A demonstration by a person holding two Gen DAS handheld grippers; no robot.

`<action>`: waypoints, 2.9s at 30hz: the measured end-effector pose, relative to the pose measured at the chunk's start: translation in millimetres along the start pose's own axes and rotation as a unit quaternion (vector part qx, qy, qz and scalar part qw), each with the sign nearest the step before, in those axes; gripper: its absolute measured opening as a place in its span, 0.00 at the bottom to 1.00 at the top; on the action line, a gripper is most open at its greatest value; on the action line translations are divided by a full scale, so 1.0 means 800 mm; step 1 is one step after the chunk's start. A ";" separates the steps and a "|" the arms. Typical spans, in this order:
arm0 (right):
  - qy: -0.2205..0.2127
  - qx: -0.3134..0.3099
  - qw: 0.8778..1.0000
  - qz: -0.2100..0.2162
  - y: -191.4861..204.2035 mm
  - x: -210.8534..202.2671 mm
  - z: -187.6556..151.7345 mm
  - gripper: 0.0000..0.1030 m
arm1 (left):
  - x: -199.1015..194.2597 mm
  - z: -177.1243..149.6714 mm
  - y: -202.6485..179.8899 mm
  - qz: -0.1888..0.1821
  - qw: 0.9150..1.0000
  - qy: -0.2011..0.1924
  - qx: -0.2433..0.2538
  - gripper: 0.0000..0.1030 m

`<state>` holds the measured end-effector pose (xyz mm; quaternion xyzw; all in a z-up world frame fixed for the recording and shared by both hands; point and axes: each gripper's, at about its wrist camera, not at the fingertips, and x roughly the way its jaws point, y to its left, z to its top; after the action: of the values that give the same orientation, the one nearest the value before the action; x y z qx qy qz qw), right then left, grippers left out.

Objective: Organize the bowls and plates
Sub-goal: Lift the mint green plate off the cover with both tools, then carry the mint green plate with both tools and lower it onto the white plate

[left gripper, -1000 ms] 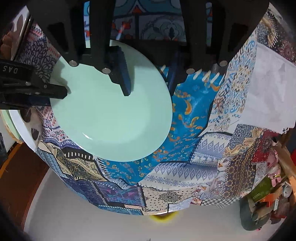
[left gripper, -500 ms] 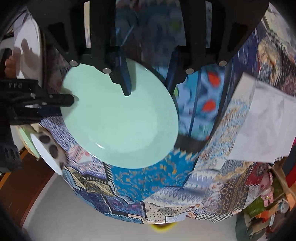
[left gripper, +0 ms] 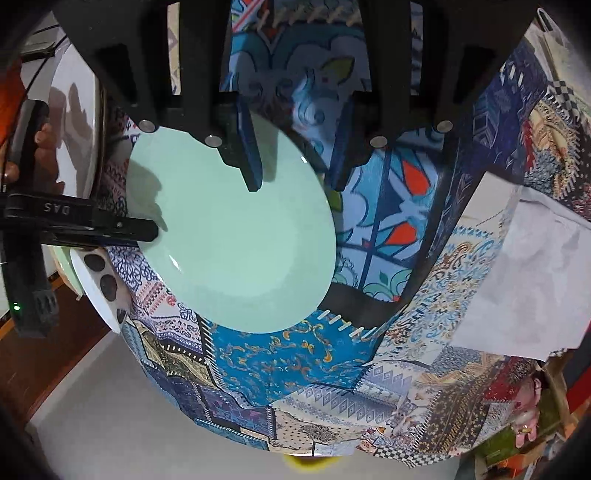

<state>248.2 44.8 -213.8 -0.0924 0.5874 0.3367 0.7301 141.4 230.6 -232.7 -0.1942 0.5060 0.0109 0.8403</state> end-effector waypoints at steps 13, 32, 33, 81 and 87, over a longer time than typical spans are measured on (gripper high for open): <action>-0.002 -0.023 1.000 -0.007 0.014 -0.003 -0.006 0.30 | 0.002 0.000 -0.007 -0.016 1.000 0.000 0.018 0.36; -0.064 -0.049 0.997 -0.005 0.032 -0.053 -0.044 0.29 | -0.058 -0.031 -0.031 -0.003 0.999 -0.035 0.027 0.32; -0.068 -0.047 0.997 -0.005 0.032 -0.058 -0.047 0.29 | -0.062 -0.033 -0.035 -0.001 0.999 -0.038 0.031 0.32; -0.142 0.057 0.988 -0.019 -0.068 -0.153 -0.234 0.29 | -0.064 -0.114 -0.223 -0.030 0.989 -0.016 0.143 0.32; -0.140 0.067 0.988 -0.007 -0.076 -0.148 -0.244 0.29 | -0.049 -0.111 -0.232 -0.025 0.988 -0.003 0.153 0.32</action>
<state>119.8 -150.3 -178.0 0.0010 0.4998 0.3010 0.8121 87.1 36.1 -177.3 -0.0762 0.4937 -0.0870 0.8619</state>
